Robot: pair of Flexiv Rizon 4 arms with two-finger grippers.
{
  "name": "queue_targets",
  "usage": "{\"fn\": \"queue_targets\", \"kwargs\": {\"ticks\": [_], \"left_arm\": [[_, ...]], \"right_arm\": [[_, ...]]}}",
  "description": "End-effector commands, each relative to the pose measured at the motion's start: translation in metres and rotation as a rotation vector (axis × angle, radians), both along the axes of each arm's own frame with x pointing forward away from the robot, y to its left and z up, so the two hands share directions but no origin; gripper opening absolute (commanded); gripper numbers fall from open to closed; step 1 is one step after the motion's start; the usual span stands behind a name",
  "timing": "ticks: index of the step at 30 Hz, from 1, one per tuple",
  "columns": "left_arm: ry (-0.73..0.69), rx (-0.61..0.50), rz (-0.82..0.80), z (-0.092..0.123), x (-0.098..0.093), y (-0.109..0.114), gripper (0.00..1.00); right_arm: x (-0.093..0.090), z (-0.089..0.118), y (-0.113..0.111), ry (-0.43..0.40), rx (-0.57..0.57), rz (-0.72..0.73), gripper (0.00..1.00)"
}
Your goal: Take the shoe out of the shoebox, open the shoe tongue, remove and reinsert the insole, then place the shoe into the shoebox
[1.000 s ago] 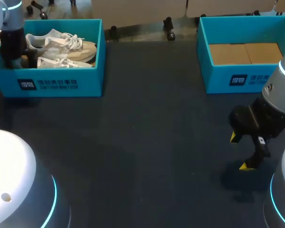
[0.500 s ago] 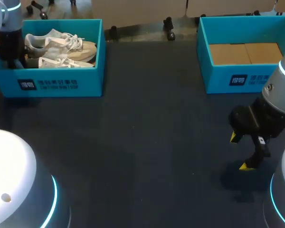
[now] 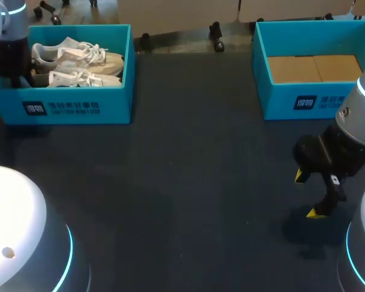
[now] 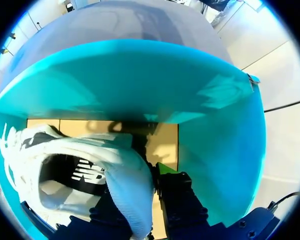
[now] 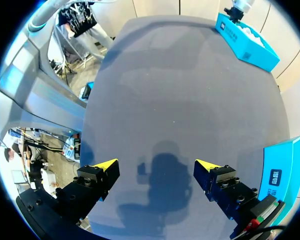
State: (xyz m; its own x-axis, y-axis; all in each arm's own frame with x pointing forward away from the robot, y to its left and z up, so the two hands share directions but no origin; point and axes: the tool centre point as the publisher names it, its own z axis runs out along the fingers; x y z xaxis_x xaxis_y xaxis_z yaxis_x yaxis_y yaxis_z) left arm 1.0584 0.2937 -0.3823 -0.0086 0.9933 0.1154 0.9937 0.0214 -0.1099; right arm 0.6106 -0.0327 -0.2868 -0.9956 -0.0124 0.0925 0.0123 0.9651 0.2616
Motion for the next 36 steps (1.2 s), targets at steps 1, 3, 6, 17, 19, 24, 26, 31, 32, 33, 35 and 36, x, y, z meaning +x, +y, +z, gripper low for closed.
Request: {"fn": "queue_targets", "kwargs": {"ticks": [1, 3, 6, 17, 19, 24, 26, 31, 32, 33, 35, 36], "left_arm": [[0.002, -0.007, 0.004, 0.008, 0.000, 0.004, 0.00], [0.008, -0.009, 0.010, 0.011, 0.003, 0.005, 0.00], [0.005, -0.010, 0.027, 0.017, 0.008, 0.008, 0.00], [-0.010, -0.016, 0.036, 0.049, 0.011, 0.013, 0.00], [-0.018, -0.013, 0.034, 0.054, 0.011, 0.014, 0.00], [-0.024, -0.003, 0.039, 0.069, 0.013, 0.018, 0.00], [-0.032, -0.003, 0.042, 0.076, 0.015, 0.019, 0.00], [-0.021, -0.012, 0.053, 0.095, 0.022, 0.020, 0.00], [-0.021, -0.012, 0.053, 0.099, 0.022, 0.020, 0.00], [-0.018, -0.014, 0.053, 0.105, 0.023, 0.020, 0.00], [-0.006, -0.019, 0.052, 0.116, 0.024, 0.020, 0.00], [-0.008, -0.018, 0.054, 0.122, 0.023, 0.021, 0.00]], "right_arm": [[0.000, -0.001, 0.001, 0.000, -0.001, 0.000, 1.00], [0.000, -0.001, 0.001, 0.000, -0.001, 0.000, 1.00], [0.000, -0.001, 0.001, 0.000, -0.001, 0.000, 1.00], [0.000, -0.001, 0.001, 0.000, -0.001, 0.000, 1.00], [0.000, -0.001, 0.001, 0.000, -0.001, 0.000, 1.00], [0.000, -0.001, 0.001, 0.000, -0.001, 0.000, 1.00], [0.000, -0.001, 0.001, 0.000, -0.001, 0.000, 1.00], [0.000, -0.001, 0.001, 0.000, -0.001, 0.000, 1.00], [0.000, -0.001, 0.001, 0.000, -0.001, 0.000, 1.00], [0.000, -0.001, 0.001, 0.000, -0.001, 0.000, 1.00], [0.000, -0.001, 0.001, 0.000, -0.001, 0.000, 1.00], [0.000, -0.001, 0.001, 0.000, -0.001, 0.000, 1.00]]}}
